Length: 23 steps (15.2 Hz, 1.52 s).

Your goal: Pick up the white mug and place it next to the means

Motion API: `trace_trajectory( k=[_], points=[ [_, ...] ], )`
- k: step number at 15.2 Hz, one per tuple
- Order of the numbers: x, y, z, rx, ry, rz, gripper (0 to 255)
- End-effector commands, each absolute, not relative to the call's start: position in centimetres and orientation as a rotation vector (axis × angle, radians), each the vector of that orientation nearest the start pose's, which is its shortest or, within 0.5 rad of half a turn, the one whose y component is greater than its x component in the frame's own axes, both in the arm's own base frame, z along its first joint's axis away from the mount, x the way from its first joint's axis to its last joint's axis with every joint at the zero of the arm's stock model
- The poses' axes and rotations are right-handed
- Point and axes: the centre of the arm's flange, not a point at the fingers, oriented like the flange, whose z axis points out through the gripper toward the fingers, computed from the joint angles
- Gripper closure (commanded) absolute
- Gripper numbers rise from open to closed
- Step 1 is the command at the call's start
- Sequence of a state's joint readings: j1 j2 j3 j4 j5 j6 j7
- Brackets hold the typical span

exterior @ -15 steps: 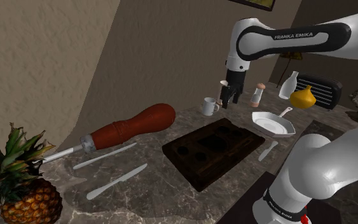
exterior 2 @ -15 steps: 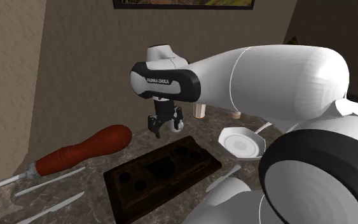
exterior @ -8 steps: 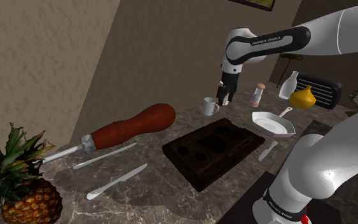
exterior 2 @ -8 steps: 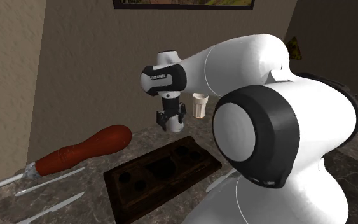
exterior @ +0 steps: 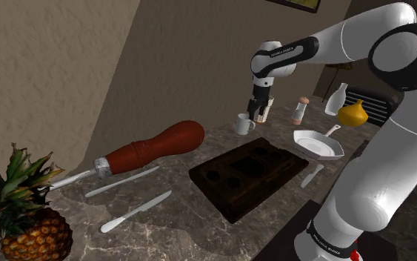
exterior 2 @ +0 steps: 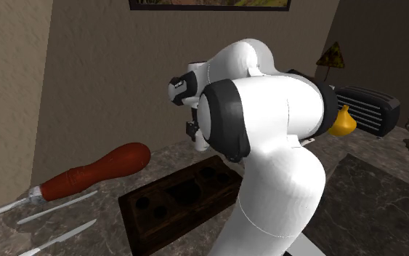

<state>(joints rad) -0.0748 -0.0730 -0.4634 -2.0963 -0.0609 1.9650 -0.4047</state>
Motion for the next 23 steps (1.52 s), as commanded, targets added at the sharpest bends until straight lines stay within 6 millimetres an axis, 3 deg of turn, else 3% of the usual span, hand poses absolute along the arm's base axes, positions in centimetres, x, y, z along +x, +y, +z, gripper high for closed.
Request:
trace_trajectory(
  k=[1,12,19,23],
  points=[
    [45.9,-29.4,43.5,-3.129,0.154,0.101,0],
    [53.7,-39.9,39.0,-3.138,0.105,0.062,0],
    [53.6,-39.9,35.4,-3.138,0.105,0.062,0],
    [53.6,-39.9,35.0,-3.138,0.105,0.062,0]
  ],
)
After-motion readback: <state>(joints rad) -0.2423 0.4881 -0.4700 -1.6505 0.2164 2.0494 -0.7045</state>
